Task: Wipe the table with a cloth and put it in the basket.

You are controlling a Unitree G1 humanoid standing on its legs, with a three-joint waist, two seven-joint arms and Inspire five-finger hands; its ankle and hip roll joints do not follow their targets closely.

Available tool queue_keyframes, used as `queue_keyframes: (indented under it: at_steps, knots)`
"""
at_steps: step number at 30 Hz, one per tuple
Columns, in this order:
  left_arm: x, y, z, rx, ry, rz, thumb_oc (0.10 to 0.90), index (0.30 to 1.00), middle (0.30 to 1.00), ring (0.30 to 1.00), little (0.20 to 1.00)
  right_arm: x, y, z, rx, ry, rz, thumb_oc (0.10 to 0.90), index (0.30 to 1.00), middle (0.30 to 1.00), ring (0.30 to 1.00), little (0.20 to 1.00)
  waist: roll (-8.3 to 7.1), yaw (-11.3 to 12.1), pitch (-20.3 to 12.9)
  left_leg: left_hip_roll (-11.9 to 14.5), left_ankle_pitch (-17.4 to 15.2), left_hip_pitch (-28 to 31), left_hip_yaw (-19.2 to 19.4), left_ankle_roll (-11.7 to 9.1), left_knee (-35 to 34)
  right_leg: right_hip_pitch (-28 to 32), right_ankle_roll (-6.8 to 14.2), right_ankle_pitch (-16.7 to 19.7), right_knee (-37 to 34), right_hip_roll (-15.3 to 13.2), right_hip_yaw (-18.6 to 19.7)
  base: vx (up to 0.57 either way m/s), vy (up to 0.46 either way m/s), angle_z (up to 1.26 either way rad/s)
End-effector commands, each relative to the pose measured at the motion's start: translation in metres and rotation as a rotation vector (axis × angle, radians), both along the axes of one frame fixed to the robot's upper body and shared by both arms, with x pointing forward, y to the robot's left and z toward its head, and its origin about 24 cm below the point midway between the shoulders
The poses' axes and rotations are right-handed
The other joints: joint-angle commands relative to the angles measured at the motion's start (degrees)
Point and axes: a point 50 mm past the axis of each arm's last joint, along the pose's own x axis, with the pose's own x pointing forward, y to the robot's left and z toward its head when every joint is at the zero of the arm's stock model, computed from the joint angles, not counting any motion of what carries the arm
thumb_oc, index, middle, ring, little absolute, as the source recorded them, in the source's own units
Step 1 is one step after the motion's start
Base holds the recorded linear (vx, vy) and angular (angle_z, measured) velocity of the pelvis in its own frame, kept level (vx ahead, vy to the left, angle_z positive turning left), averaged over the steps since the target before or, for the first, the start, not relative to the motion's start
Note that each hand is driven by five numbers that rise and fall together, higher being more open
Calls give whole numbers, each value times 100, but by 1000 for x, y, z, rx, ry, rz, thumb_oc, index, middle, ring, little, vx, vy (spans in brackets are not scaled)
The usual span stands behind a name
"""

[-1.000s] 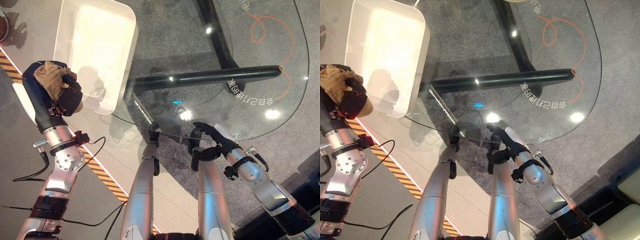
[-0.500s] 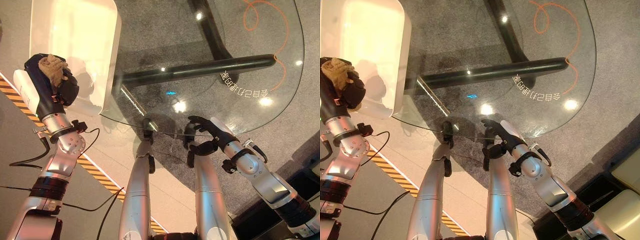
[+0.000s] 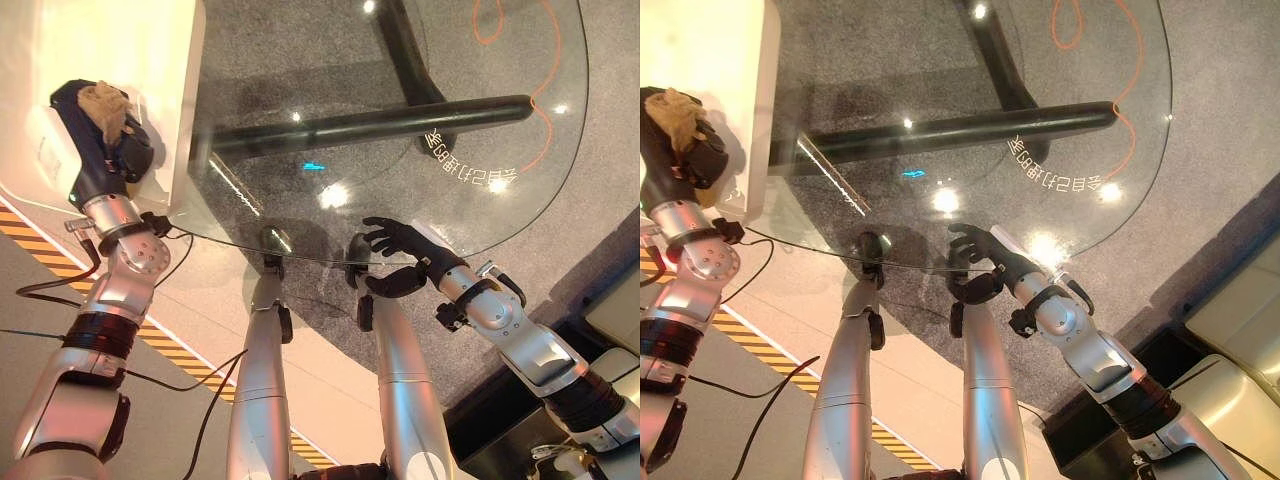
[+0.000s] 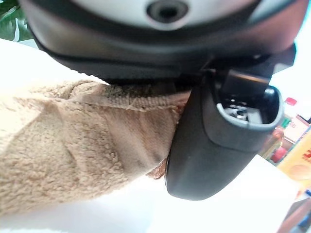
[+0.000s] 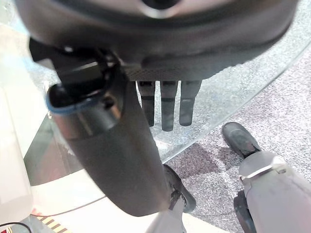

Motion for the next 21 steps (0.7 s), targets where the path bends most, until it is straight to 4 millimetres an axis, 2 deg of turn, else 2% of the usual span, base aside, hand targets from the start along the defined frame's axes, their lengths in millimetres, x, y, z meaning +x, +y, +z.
queue_keyframes:
  at_steps: [1, 6, 14, 16, 17, 18, 19, 21]
  knots:
    - [-17, 21, 36, 3, -203, 83, 100, 300, 300, 300, 200, -27, -6, -67, -52, 287, -14, 800, 900, 900, 900, 900, -70, 64, -130, -308, -940, -184, 586, 218, 819, -96, 167, 745, -972, 470, 108, 0, 0, 0]
    - [-9, 22, 37, 15, -153, 80, 100, 300, 300, 300, 200, -25, -4, -66, -42, 282, -4, 800, 900, 900, 900, 900, -129, 27, -130, -314, -924, -266, 562, 216, 820, -167, 159, 760, -951, 497, 113, 0, 0, 0]
    - [-4, 23, 47, -41, -168, 19, 100, 300, 300, 300, 200, -22, -1, -66, -23, 275, -12, 800, 900, 900, 900, 900, -210, 5, -130, -315, -922, -362, 514, 210, 846, -240, 165, 800, -931, 525, 71, -5, -18, -1]
    - [-1, 19, 49, -75, -178, -42, 380, 540, 540, 540, 480, -21, 1, -65, -18, 272, -5, 800, 900, 900, 900, 900, -217, -17, -130, -317, -925, -368, 519, 206, 844, -244, 165, 801, -938, 533, 78, 0, 0, 0]
    - [1, 17, 50, -90, -176, -73, 443, 594, 594, 594, 543, -20, 1, -65, -17, 270, -3, 800, 900, 900, 900, 900, -216, -23, -130, -313, -924, -377, 526, 202, 844, -252, 166, 800, -936, 531, 77, 0, 0, 0]
    - [3, 15, 49, -94, -154, -100, 671, 789, 789, 789, 771, -20, 2, -66, -15, 271, -4, 800, 900, 900, 900, 900, -207, -27, -130, -318, -928, -371, 526, 203, 840, -253, 167, 806, -948, 526, 79, 0, 0, 0]
    - [6, 13, 48, -97, -126, -115, 800, 900, 900, 900, 900, -20, 2, -67, -13, 269, -4, 800, 900, 900, 900, 900, -201, -30, -130, -320, -928, -375, 524, 201, 838, -260, 171, 814, -953, 523, 84, 0, 0, 0]
    - [10, 10, 44, -98, -86, -136, 800, 900, 900, 900, 900, -19, 2, -66, -12, 270, -2, 800, 900, 900, 900, 900, -193, -29, -130, -340, -912, -355, 514, 210, 812, -240, 170, 822, -977, 530, 92, 0, 0, 0]
